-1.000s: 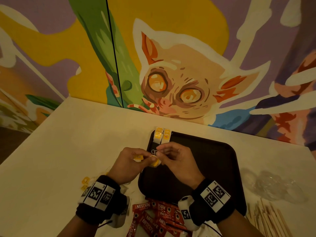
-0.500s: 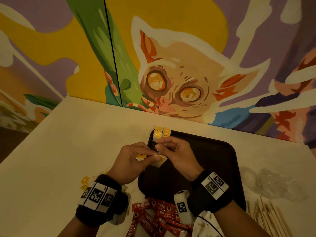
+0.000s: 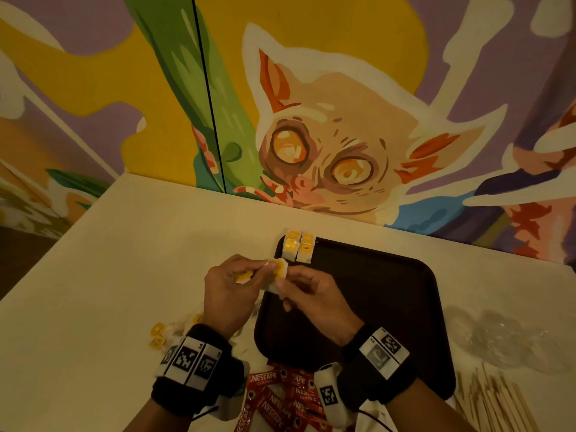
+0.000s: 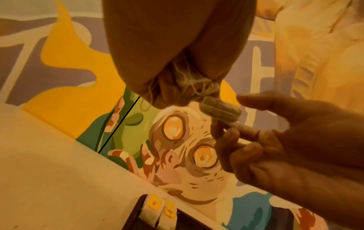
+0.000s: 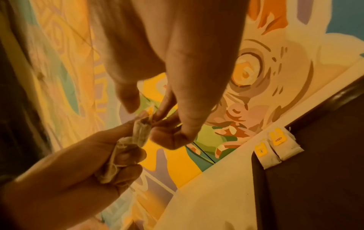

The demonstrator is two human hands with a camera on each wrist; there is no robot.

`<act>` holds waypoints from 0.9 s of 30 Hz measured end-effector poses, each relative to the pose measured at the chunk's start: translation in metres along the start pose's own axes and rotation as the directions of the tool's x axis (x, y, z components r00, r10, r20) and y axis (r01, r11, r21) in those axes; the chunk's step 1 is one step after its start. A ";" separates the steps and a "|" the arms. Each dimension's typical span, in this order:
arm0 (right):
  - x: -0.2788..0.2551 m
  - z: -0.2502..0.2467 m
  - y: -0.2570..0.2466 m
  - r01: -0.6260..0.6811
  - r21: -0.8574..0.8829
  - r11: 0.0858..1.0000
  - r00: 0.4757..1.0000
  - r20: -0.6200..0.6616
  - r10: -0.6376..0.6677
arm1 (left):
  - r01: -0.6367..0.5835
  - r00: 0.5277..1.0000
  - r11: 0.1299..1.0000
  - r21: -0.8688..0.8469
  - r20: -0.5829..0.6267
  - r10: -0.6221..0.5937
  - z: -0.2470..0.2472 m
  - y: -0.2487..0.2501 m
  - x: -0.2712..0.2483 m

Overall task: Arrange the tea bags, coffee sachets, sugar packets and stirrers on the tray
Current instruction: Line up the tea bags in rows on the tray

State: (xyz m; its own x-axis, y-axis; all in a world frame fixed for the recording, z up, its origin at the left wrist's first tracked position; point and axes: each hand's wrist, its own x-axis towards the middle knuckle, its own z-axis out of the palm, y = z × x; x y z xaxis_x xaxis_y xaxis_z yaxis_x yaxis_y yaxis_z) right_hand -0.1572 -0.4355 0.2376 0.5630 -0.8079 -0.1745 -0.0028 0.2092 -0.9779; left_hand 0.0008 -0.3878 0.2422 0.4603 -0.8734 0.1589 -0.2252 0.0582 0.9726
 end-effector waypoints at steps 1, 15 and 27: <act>0.002 0.001 0.003 0.034 -0.110 0.993 0.999 -0.014 -0.036 | 0.020 1.000 1.000 0.005 0.011 -0.020 0.000 -0.002 -0.001; 0.121 -0.028 0.073 -0.391 -0.512 0.765 0.870 -0.477 0.125 | 0.260 0.964 0.962 0.085 -0.081 -0.253 -0.025 -0.035 0.001; 0.162 -0.029 0.079 -0.620 -0.536 0.573 0.758 -0.597 0.263 | 0.302 0.950 0.951 0.057 -0.097 -0.296 -0.043 -0.048 0.006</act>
State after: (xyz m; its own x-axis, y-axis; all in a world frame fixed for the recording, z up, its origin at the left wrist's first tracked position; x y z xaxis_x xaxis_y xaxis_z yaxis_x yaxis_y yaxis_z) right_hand -0.0901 -0.5656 0.1283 -0.0668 -0.8863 -0.4583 -0.7938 0.3255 -0.5137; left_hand 0.0508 -0.3752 0.2038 0.5870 -0.8005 -0.1207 -0.1245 -0.2366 0.9636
